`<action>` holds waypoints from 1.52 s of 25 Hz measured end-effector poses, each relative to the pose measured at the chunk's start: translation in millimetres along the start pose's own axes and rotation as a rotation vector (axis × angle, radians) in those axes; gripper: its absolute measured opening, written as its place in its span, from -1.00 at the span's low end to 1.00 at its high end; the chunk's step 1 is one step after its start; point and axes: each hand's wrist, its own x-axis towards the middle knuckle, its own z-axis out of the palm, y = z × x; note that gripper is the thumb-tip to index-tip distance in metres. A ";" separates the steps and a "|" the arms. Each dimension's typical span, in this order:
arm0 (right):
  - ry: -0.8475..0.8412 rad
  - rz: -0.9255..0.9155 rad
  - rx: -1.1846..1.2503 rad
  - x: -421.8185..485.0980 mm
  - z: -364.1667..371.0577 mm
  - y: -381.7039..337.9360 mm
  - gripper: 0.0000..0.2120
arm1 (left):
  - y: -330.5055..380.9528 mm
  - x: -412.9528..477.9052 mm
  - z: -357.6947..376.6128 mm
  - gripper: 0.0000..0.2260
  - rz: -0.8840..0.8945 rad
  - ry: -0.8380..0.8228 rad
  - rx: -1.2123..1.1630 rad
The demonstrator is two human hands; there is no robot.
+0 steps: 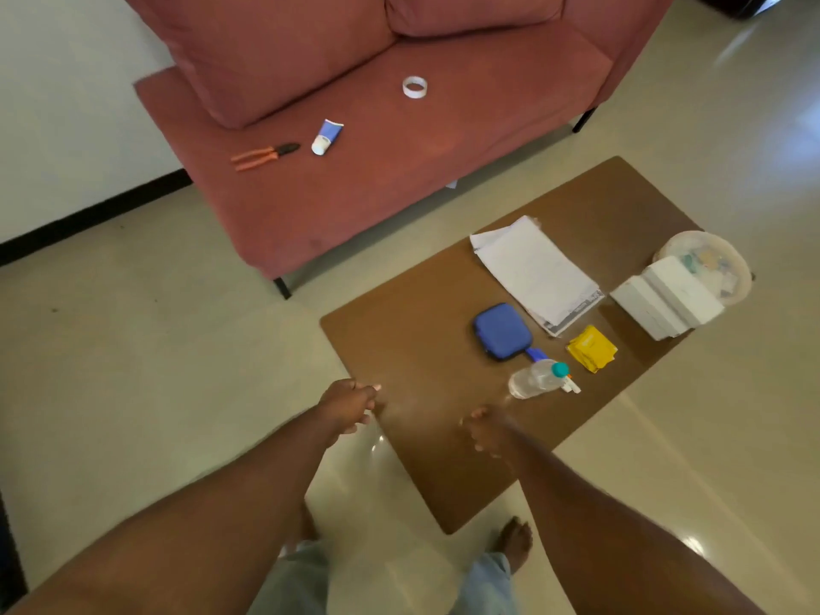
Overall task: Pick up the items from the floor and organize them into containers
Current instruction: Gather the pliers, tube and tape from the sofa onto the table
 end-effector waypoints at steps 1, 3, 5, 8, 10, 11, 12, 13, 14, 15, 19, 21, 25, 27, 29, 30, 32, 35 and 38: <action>0.018 -0.019 0.016 -15.1 18.6 -31.5 -0.64 | -1.9 -0.1 -31.5 -0.81 0.001 -0.003 0.005; 0.031 -0.085 0.005 -36.6 53.2 -93.1 -0.65 | -6.0 0.0 -93.9 -0.80 -0.014 0.007 0.001; 0.012 -0.107 0.068 -49.4 77.4 -149.1 -0.70 | -2.8 -1.5 -147.1 -0.80 -0.008 0.021 -0.016; 0.036 -0.191 0.073 -49.5 101.5 -210.0 -0.82 | 8.0 -3.1 -208.2 -0.83 0.049 0.039 -0.056; 0.051 -0.192 0.055 -46.5 114.0 -233.1 -0.84 | 14.1 -4.9 -235.1 -0.86 0.074 0.047 -0.106; 0.053 -0.197 0.034 -47.7 117.2 -242.8 -0.84 | 14.2 -5.3 -243.8 -0.86 0.063 0.047 -0.127; 0.059 -0.213 0.012 -43.7 121.6 -251.6 -0.86 | 14.1 -5.6 -254.1 -0.86 0.050 0.053 -0.140; 0.067 -0.210 0.005 -41.2 123.8 -257.9 -0.87 | 13.5 -4.8 -260.8 -0.86 0.042 0.057 -0.140; 0.072 -0.206 0.005 -36.2 124.0 -265.0 -0.89 | 14.8 -2.9 -267.0 -0.86 0.032 0.055 -0.135; 0.067 -0.199 0.010 -32.7 122.1 -272.5 -0.92 | 16.9 0.7 -272.5 -0.86 0.022 0.052 -0.130; 0.056 -0.176 0.003 11.1 107.6 -311.3 -0.90 | 52.2 34.3 -297.7 -0.86 0.001 0.059 -0.095; 0.024 -0.171 0.049 37.1 93.6 -339.8 -0.87 | 81.1 56.5 -309.6 -0.84 0.006 0.063 -0.073; 0.067 -0.161 0.129 87.8 52.3 -402.1 -0.84 | 160.9 103.9 -330.5 -0.83 0.020 0.095 -0.008; 0.077 -0.158 0.129 112.9 31.3 -431.8 -0.86 | 207.8 126.1 -338.5 -0.86 0.066 0.091 0.008; 0.119 -0.151 0.113 137.9 10.3 -456.8 -0.85 | 246.1 148.4 -346.5 -0.84 0.115 0.088 0.013; 0.127 -0.146 0.120 146.5 1.1 -467.7 -0.86 | 260.6 158.1 -350.4 -0.83 0.124 0.088 0.021; 0.124 -0.137 0.130 164.4 -11.9 -494.6 -0.88 | 287.2 182.3 -363.1 -0.81 0.134 0.074 0.045; 0.142 -0.108 0.147 186.5 -26.1 -533.4 -0.86 | 318.6 219.7 -386.7 -0.82 0.103 0.026 0.054; 0.153 -0.070 0.139 210.7 -28.8 -576.6 -0.85 | 348.2 265.7 -414.1 -0.83 0.071 -0.033 0.088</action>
